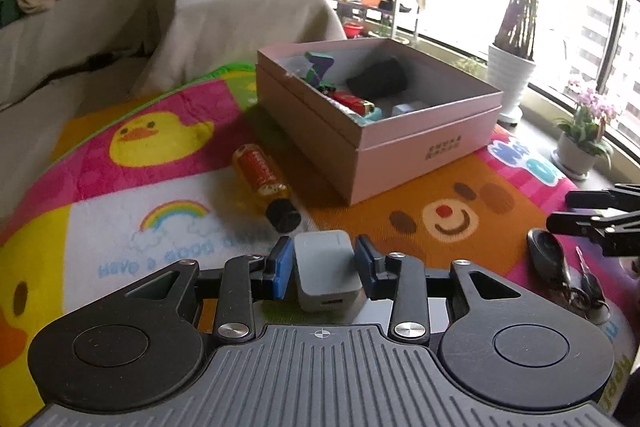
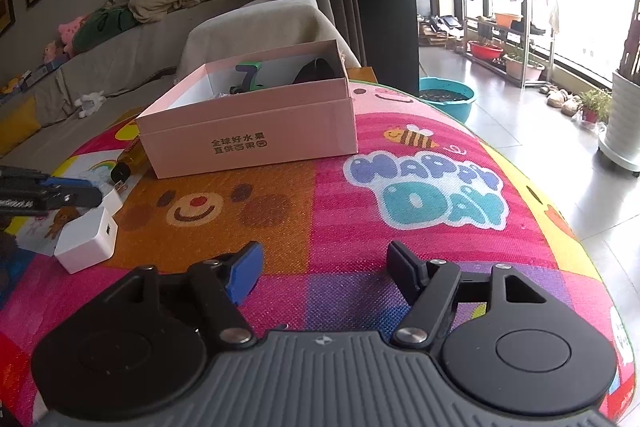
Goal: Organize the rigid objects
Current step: 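Grasp the black car key fob with the right gripper while the left gripper lifts the white plug, then drop the key fob into the box with the right gripper while the left gripper drops the white plug there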
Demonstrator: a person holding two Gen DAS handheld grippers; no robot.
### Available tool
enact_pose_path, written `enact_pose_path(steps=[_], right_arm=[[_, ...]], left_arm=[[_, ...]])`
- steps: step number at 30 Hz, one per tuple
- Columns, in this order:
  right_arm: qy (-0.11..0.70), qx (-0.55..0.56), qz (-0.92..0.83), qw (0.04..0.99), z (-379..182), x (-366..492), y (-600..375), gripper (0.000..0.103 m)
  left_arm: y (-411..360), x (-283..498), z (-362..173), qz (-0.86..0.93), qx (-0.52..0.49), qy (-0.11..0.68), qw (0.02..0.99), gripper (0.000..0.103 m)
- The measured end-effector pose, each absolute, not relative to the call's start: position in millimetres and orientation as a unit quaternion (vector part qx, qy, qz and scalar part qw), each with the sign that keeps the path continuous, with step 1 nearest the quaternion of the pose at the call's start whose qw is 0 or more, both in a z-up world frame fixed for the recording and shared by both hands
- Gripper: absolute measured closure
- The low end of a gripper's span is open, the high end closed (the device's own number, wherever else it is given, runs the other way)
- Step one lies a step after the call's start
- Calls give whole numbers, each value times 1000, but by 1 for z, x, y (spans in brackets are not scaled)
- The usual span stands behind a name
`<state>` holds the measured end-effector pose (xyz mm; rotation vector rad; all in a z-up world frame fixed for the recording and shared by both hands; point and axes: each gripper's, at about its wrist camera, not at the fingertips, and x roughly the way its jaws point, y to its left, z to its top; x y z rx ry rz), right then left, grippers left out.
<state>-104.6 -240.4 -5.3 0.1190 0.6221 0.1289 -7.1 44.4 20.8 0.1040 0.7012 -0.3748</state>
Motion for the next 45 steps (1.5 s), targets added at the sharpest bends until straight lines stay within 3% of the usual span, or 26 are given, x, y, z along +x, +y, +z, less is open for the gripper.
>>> enact_pose_path(steps=[8, 15, 17, 24, 30, 38, 40, 43, 45], right_arm=[[307, 72, 74, 946, -5, -104, -244, 28], [327, 87, 108, 935, -3, -96, -248, 11], [334, 76, 118, 932, -2, -94, -246, 10], [333, 48, 144, 930, 11, -120, -239, 15], [329, -33, 163, 929, 10, -149, -212, 16], [339, -38, 160, 926, 3, -125, -190, 20], [335, -55, 158, 927, 1, -120, -181, 23], [328, -70, 170, 927, 2, -119, -171, 41], [326, -83, 176, 925, 5, -120, -167, 41]], left_arm=[[22, 1, 8, -185, 90, 361, 910, 66], [45, -18, 5, -153, 81, 352, 920, 66], [62, -29, 6, -133, 60, 357, 923, 66], [93, -96, 6, -95, 14, 359, 928, 66], [60, -126, 6, -154, -1, 354, 922, 65], [19, -124, 2, -168, 25, 353, 920, 63], [21, -127, 1, -167, 17, 350, 922, 63], [24, -131, -1, -174, 14, 340, 924, 63], [24, -131, -2, -173, 13, 338, 925, 63]])
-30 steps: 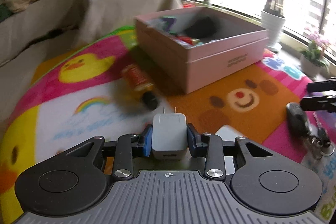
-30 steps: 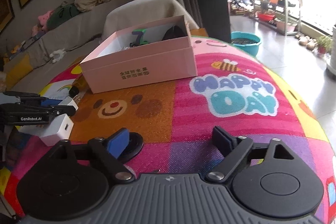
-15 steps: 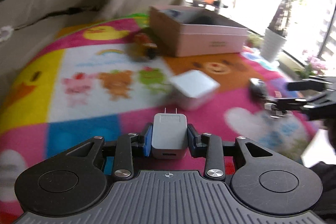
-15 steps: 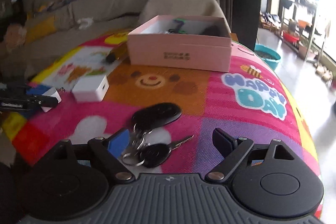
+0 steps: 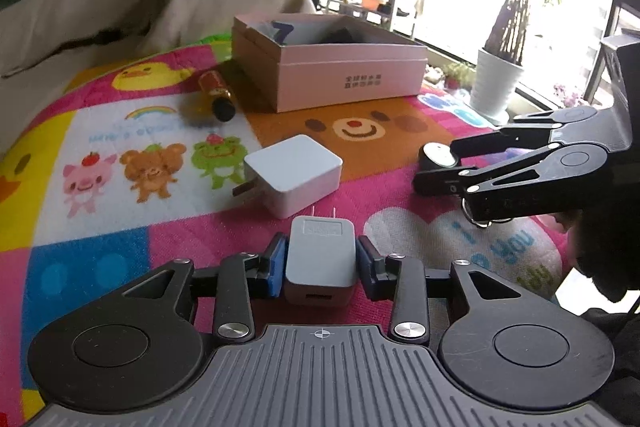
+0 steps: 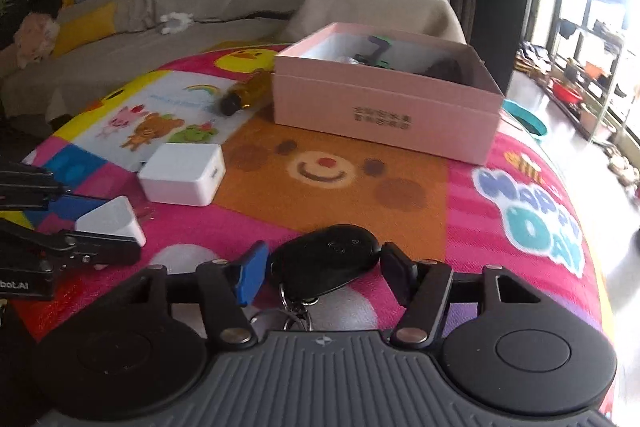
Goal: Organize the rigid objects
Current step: 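Drop the key fob into the box with the right gripper while the left gripper drops the white plug there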
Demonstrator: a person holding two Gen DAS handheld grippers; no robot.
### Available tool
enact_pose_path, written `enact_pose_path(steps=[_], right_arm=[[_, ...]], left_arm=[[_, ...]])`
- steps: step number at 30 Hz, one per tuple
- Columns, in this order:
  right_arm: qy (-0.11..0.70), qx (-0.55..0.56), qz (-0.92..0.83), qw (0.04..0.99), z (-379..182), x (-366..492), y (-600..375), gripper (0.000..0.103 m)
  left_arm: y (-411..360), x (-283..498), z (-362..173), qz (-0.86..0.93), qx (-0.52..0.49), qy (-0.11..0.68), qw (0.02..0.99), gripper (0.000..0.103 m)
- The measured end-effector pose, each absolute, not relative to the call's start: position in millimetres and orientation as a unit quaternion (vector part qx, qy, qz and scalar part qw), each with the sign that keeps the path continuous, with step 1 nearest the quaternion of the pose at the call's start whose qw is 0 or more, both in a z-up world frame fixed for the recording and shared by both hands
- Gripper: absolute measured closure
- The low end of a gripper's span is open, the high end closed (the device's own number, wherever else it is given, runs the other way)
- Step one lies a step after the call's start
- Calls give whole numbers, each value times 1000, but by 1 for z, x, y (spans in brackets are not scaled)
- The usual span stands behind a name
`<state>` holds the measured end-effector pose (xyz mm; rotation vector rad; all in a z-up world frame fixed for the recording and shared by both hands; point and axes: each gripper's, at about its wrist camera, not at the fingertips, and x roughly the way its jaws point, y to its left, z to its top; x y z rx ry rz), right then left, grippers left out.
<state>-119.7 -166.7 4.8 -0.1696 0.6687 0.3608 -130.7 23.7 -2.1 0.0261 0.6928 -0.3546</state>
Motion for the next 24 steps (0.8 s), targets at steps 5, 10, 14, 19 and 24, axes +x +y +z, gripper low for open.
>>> enact_pose_path(steps=[5, 10, 14, 19, 24], right_arm=[[293, -97, 168, 936, 24, -131, -166, 42], [237, -68, 173, 954, 75, -150, -184, 42], [180, -46, 168, 968, 119, -165, -202, 42], [120, -36, 163, 979, 156, -181, -217, 42], [92, -35, 157, 983, 166, -188, -231, 42]], left_arm=[[15, -135, -2, -164, 46, 327, 930, 64], [15, -137, -2, -161, 44, 325, 931, 65], [15, -139, 1, -169, 39, 325, 930, 66], [14, -139, 15, -202, 28, 323, 924, 66], [4, -108, 60, -218, 32, 288, 932, 66]])
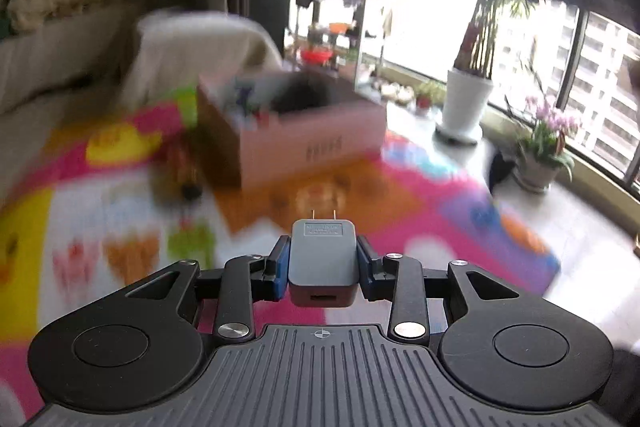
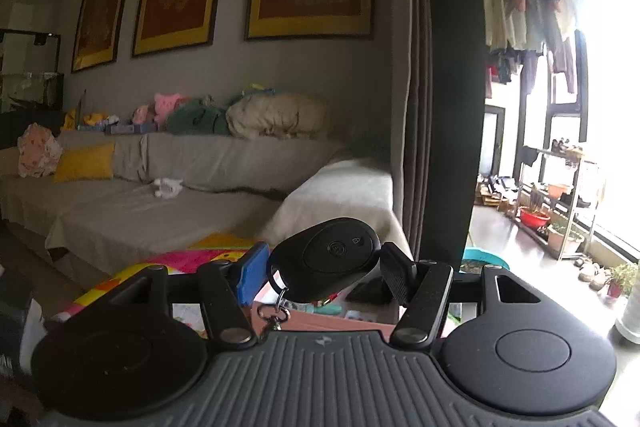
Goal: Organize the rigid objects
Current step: 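Drop the key fob into the box with the right gripper while the left gripper drops the white plug there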
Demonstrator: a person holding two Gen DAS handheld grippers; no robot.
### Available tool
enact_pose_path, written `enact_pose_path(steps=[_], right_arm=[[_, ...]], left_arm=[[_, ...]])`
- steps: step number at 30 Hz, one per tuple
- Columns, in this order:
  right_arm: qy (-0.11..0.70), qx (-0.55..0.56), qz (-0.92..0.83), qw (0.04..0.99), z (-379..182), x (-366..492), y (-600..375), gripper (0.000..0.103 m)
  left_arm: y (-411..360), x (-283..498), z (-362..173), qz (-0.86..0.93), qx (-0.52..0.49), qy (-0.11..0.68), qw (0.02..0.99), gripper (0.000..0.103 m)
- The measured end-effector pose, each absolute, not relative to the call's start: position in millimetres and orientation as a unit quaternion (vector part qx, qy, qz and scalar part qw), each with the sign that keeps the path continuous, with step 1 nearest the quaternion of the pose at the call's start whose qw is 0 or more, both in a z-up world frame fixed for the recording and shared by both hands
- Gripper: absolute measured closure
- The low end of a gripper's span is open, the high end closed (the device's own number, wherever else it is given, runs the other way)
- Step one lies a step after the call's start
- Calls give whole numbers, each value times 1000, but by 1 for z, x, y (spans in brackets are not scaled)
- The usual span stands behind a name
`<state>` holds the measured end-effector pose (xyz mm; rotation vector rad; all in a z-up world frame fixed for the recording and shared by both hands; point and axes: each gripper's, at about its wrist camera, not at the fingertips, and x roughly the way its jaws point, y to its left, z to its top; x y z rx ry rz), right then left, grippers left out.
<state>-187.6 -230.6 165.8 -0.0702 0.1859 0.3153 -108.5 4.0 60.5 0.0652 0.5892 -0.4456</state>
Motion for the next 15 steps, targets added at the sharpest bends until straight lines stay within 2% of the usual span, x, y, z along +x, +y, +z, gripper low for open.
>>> enact_pose_path(steps=[5, 10, 11, 12, 15], right_arm=[[95, -27, 154, 983, 158, -187, -240, 42], [109, -22, 139, 984, 146, -182, -248, 42], [113, -21, 134, 984, 143, -179, -250, 51], [117, -20, 132, 984, 140, -178, -253, 75], [141, -16, 127, 982, 132, -172, -261, 78]], left_arm=[[-16, -41, 103, -206, 29, 231, 950, 66], [-37, 34, 102, -193, -34, 248, 949, 66], [-42, 45, 96, -193, -36, 257, 946, 66], [-45, 55, 88, -195, -35, 267, 943, 65], [-51, 75, 63, -170, -31, 293, 940, 66]])
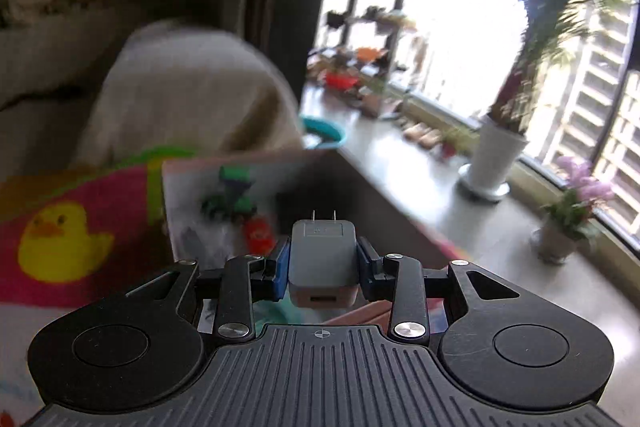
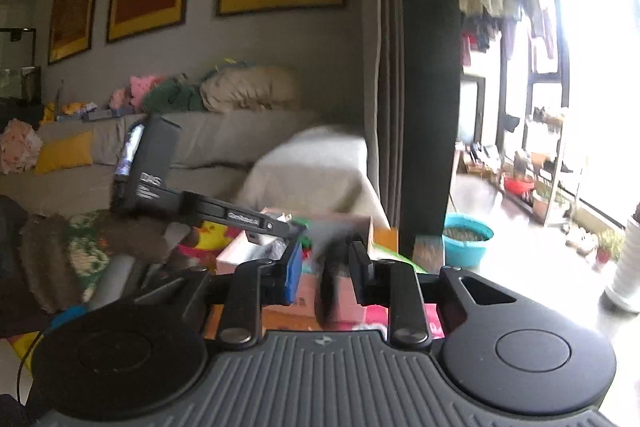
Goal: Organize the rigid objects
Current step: 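Drop the key fob into the box with the right gripper while the left gripper drops the white plug there, then grasp the black key on a ring with the right gripper while the left gripper moves toward the white cube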
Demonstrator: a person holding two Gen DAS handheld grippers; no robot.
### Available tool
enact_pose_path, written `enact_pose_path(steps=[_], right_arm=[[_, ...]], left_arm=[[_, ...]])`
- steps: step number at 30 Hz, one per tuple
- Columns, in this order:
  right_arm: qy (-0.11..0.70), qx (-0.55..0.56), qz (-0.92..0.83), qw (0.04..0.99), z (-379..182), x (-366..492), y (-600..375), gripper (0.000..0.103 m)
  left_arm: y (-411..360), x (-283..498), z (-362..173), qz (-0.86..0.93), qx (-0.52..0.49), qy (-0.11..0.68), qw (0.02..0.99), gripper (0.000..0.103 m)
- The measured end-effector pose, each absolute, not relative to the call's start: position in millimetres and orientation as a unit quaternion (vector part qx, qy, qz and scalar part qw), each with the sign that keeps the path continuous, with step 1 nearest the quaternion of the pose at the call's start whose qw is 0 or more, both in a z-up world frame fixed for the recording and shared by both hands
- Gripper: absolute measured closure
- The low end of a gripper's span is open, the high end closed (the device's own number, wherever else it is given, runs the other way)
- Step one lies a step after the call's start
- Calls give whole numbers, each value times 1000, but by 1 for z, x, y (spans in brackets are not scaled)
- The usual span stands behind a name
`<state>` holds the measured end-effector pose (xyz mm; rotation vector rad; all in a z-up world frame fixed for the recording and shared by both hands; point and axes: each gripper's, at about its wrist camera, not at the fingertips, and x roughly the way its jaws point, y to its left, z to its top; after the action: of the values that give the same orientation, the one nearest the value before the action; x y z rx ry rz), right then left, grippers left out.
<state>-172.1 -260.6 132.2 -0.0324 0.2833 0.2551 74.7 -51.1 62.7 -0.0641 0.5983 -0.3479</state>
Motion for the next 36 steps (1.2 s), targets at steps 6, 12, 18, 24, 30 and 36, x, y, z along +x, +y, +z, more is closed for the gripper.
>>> enact_pose_path(steps=[6, 12, 18, 24, 30, 36], right_arm=[[174, -2, 110, 979, 121, -153, -269, 80], [237, -21, 121, 964, 89, -136, -264, 70], [313, -39, 116, 942, 37, -131, -257, 52], [349, 32, 76, 933, 8, -123, -278, 52], [345, 53, 44, 936, 2, -106, -281, 64], [338, -14, 66, 939, 21, -113, -256, 77]], left_arm=[[-17, 63, 62, -149, -68, 284, 945, 67], [6, 3, 70, -176, -54, 281, 942, 67], [22, -50, 49, -208, -66, 302, 928, 67], [24, -74, 23, -231, -90, 323, 913, 67], [21, -77, 11, -233, -87, 339, 907, 67], [26, -82, 16, -237, -98, 320, 912, 67]])
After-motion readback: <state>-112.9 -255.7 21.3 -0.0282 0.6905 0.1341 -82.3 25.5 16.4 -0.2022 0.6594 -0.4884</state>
